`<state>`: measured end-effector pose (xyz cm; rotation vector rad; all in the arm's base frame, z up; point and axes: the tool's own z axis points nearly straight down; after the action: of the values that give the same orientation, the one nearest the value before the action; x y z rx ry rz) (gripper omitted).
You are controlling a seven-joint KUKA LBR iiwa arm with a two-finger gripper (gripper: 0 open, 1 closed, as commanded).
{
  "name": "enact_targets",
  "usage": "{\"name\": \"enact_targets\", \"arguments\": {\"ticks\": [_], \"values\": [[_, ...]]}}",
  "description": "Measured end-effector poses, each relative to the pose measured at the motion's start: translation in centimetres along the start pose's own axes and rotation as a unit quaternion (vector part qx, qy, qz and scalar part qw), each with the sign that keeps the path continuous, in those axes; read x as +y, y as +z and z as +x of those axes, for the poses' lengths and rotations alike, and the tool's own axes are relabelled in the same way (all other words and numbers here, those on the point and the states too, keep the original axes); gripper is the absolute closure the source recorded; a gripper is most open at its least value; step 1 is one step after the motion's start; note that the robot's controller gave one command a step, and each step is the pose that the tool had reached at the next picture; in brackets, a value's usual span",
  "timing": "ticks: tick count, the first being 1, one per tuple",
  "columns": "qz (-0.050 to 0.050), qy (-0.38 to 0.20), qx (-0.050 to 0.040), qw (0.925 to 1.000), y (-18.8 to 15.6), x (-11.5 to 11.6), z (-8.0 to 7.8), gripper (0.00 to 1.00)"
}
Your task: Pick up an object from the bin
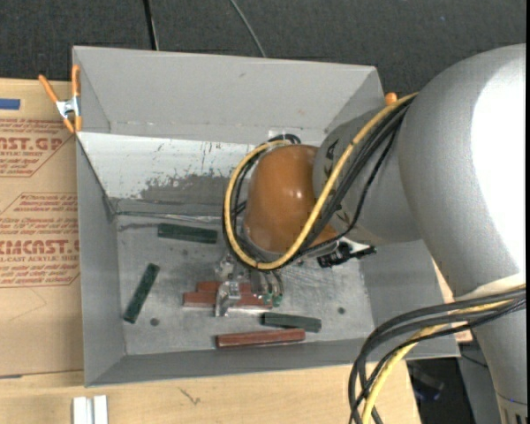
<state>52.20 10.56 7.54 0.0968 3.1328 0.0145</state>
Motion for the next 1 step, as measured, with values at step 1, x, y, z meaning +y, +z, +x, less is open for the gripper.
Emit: {"name": "enact_targets", "arguments": {"ticks": [1], "values": [[0.001, 0.0, 0.0013, 1.0, -0.26, 0.03, 0.07, 1.0]]}}
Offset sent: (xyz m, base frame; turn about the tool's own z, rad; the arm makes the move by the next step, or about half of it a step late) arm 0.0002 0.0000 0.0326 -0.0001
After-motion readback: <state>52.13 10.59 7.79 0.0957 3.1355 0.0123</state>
